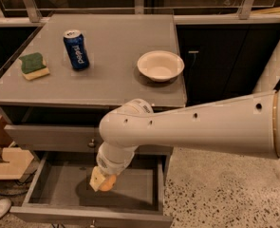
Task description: Place orange into middle drawer
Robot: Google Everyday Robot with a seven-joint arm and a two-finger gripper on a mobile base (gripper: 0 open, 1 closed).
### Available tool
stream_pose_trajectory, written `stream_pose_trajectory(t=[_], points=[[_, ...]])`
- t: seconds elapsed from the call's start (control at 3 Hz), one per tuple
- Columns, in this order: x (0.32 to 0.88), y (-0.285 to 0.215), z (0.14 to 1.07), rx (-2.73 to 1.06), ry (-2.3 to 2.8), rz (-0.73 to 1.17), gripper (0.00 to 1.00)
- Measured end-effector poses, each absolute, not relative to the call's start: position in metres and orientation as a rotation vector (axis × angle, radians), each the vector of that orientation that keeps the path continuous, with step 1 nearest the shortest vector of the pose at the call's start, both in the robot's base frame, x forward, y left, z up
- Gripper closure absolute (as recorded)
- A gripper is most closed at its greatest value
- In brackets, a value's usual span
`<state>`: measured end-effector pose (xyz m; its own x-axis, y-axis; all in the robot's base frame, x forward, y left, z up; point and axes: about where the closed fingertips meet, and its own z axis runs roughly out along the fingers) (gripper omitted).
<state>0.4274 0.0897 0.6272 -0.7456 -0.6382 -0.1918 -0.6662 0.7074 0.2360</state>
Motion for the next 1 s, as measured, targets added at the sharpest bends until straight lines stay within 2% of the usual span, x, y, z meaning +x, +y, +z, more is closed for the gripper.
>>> stream_pose_trajectory(t=[1.0], points=[[0.414,0.114,0.594,-0.978,2.897,0.460,1.00]])
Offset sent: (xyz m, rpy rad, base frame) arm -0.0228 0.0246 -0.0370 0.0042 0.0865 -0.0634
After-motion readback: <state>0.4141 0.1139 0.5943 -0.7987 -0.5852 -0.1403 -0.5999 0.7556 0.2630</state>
